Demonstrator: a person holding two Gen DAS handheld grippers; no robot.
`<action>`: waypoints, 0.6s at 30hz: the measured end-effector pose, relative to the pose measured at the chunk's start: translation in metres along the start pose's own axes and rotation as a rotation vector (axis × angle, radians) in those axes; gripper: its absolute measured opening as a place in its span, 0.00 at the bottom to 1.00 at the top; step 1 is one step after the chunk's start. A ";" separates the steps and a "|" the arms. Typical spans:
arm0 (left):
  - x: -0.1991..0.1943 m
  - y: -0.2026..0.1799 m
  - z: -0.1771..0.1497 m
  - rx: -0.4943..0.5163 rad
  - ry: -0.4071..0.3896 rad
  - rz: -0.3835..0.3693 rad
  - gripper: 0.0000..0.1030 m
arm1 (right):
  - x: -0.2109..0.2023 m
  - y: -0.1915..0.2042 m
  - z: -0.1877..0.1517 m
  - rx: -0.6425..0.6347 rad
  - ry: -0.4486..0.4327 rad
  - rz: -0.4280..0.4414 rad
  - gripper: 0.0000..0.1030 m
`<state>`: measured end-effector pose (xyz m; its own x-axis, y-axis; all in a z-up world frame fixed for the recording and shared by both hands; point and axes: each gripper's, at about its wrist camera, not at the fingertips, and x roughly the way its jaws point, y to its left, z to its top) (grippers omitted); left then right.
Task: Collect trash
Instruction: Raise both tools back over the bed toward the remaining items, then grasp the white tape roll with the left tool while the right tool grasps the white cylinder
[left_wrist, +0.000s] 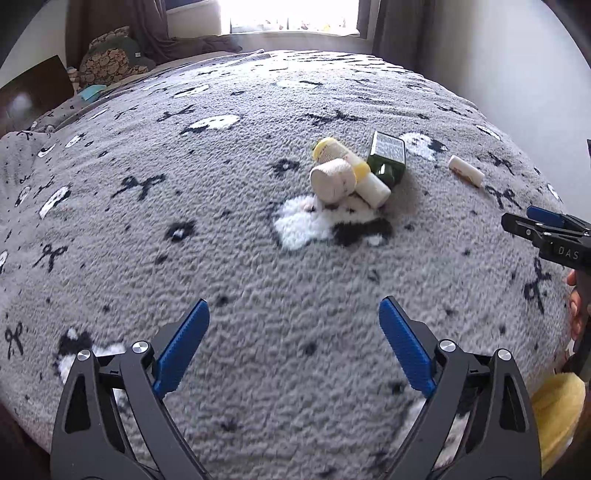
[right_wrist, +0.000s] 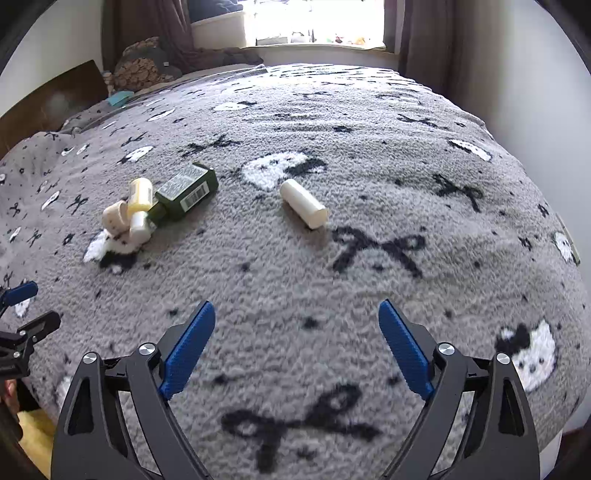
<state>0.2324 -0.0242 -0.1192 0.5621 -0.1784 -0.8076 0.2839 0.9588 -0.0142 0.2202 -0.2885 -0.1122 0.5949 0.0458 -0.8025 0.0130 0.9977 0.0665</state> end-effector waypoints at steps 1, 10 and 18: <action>0.006 -0.002 0.009 -0.001 -0.003 -0.002 0.81 | 0.006 -0.001 0.006 0.002 0.001 0.000 0.77; 0.058 -0.013 0.062 0.032 0.007 0.010 0.69 | 0.045 0.001 0.049 -0.055 0.000 -0.010 0.66; 0.086 -0.018 0.078 0.039 0.033 -0.018 0.64 | 0.076 0.009 0.063 -0.101 0.048 0.002 0.58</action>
<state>0.3359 -0.0740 -0.1424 0.5308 -0.1874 -0.8265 0.3240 0.9460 -0.0064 0.3161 -0.2797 -0.1352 0.5559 0.0481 -0.8299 -0.0707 0.9974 0.0105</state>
